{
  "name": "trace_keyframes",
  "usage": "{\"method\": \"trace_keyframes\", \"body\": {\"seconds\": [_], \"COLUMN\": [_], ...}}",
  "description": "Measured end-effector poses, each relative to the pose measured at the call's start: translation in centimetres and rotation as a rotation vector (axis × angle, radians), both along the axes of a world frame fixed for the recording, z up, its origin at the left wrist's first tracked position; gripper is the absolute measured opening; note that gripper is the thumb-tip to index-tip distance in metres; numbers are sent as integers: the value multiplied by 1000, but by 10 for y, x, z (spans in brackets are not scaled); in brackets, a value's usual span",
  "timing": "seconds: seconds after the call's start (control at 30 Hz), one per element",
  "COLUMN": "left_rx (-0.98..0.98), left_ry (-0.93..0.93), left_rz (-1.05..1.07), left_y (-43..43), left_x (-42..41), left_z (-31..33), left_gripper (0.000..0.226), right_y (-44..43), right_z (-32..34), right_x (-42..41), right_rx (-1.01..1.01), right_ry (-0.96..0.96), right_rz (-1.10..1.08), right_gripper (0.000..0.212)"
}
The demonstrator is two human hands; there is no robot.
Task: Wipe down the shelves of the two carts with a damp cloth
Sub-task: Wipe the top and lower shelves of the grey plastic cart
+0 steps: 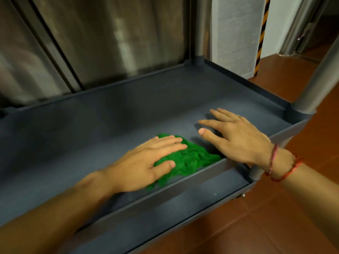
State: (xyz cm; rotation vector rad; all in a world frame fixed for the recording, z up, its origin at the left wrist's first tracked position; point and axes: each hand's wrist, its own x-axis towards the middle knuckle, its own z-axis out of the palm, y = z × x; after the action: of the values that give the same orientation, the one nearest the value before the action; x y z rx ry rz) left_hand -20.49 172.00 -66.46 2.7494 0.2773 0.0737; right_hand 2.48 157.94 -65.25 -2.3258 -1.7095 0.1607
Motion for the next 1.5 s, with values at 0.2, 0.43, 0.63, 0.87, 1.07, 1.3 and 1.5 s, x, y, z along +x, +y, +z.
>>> {"method": "trace_keyframes", "body": {"seconds": [0.2,0.43,0.63,0.87,1.07,1.3,1.5], "left_rx": [53,-14,47,79,189,162,80], "left_ry": [-18,-85,-95,-25,-85,-183,-85], "left_rz": [352,287,135,313,682,585,617], "left_y": [73,51,7,81,150,124,181], "left_x": [24,22,1,39,64,50,64], "left_z": [-4,1,0,-9,-11,-16,-12], "left_gripper": [50,63,70,55,52,49,50], "right_y": [2,0,1,2,0,-1,2], "right_z": [3,5,2,-1,3,2,-1], "right_x": [-2,-2,-3,-2,-2,-4,-3], "right_rx": [-9,-42,-8,14,7,43,59], "right_ry": [0,-1,-33,-14,5,-37,-51], "right_rz": [-30,-30,-16,-37,-50,-33,-33], "right_gripper": [64,61,79,74,74,78,81]}}
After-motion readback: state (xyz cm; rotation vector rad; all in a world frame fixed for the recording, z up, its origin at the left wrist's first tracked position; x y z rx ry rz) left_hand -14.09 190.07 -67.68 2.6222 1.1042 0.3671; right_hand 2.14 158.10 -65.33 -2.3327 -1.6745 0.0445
